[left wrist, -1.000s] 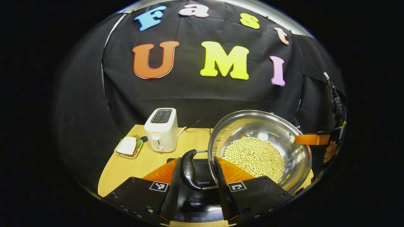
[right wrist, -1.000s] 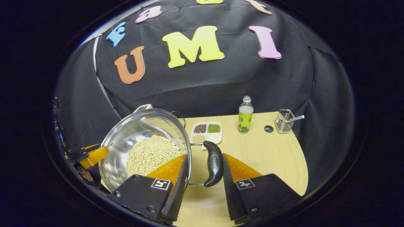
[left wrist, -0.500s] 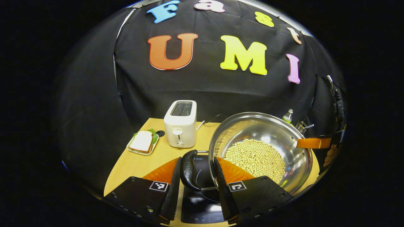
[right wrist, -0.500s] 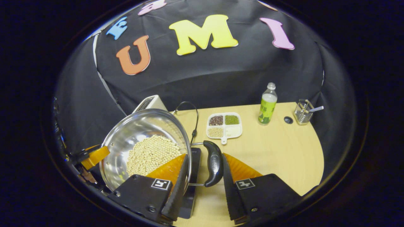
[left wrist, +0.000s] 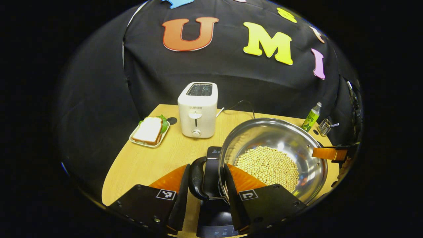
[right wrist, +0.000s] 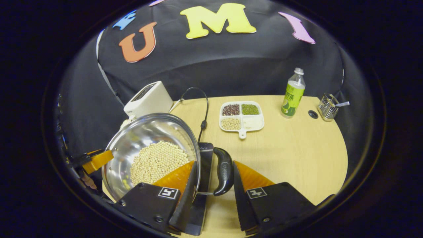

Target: First push the handle of the pot to place it horizontally, then grasp the pot with both hands and set it on the induction cooktop.

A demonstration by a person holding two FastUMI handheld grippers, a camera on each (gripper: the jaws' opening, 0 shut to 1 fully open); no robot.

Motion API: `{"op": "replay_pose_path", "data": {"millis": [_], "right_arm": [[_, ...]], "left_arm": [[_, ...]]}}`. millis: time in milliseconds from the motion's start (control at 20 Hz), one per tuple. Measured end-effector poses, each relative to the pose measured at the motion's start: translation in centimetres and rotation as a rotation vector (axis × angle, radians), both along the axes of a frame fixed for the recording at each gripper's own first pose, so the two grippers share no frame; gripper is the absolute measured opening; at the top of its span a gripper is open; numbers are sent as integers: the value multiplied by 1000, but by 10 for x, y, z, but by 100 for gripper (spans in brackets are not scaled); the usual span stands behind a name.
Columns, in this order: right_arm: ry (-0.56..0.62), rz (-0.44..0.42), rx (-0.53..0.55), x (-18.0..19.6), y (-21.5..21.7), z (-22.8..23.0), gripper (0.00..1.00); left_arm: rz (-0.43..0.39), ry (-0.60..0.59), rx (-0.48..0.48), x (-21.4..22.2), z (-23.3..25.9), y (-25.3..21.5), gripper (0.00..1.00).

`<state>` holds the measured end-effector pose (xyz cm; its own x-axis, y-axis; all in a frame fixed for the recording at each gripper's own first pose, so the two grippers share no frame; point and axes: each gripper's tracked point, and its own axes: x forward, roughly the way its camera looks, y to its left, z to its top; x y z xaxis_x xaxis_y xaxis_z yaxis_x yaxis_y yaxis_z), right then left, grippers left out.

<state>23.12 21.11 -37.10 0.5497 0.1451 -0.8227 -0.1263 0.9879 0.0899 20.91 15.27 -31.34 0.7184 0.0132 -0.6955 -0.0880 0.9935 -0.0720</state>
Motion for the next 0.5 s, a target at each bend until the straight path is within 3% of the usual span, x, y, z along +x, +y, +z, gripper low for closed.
{"op": "replay_pose_path", "data": {"millis": [350, 500], "right_arm": [[-26, 16, -9, -1, 8, -22, 60], [-92, -1, 44, -3, 7, -23, 60]], "left_arm": [[10, -11, -21, 0, -23, 13, 54], [11, -39, -52, 3, -28, 12, 54]]}}
